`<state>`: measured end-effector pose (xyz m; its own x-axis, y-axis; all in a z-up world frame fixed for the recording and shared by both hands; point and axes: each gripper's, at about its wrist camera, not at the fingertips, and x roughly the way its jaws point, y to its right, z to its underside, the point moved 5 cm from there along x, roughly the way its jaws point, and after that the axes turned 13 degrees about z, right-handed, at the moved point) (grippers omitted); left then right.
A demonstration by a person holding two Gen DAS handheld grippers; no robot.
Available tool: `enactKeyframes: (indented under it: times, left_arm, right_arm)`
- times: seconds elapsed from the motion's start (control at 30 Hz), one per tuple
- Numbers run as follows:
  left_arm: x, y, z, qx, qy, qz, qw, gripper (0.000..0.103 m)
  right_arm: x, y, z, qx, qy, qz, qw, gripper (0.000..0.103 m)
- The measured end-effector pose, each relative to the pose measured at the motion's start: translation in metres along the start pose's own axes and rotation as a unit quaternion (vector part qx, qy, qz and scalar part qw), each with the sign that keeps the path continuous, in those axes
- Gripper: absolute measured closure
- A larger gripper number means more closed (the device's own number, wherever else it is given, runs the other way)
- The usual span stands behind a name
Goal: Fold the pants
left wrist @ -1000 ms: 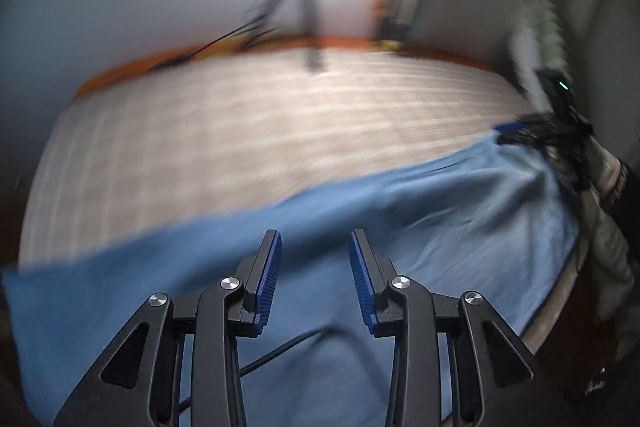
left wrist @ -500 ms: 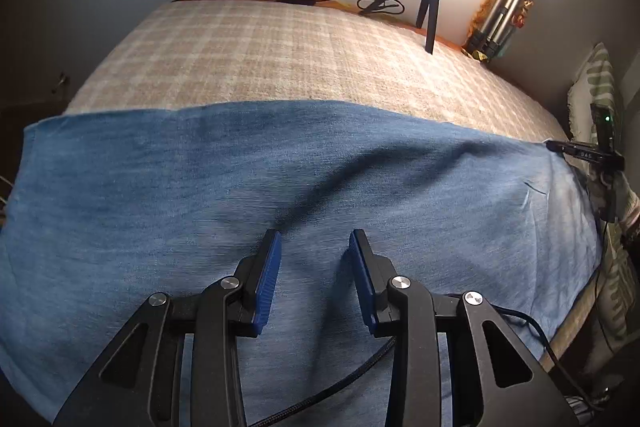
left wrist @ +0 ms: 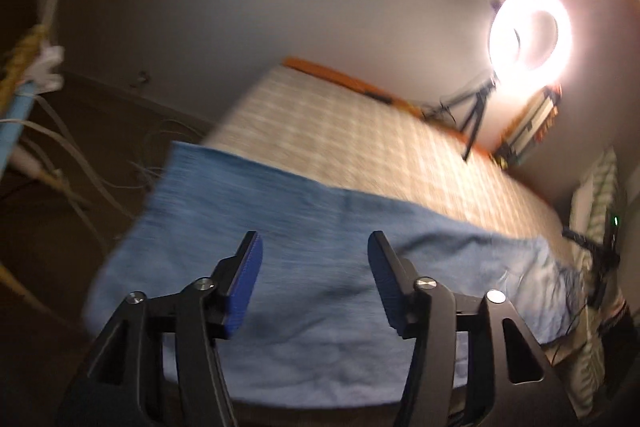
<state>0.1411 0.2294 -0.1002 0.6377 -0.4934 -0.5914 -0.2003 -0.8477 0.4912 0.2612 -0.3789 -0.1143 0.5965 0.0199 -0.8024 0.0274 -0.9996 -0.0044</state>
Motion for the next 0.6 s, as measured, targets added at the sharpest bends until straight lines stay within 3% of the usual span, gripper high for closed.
enactKeyframes:
  times: [0.27,0.47,0.6]
  left_arm:
    - [-0.068,-0.073,0.020,-0.107,0.050,-0.001,0.9930,0.044]
    - [-0.064,-0.129,0.058,-0.224,0.078,0.040,0.9707,0.044]
    - [-0.045,-0.147,0.076,-0.256,0.079,0.058,0.9616,0.044]
  right_arm:
    - [-0.048,-0.095,-0.007,-0.025,0.023,-0.072,0.997,0.043]
    - [-0.072,-0.163,-0.004,-0.064,0.026,-0.105,0.992,0.042]
    - [-0.079,-0.195,0.000,-0.070,0.024,-0.121,0.990,0.041]
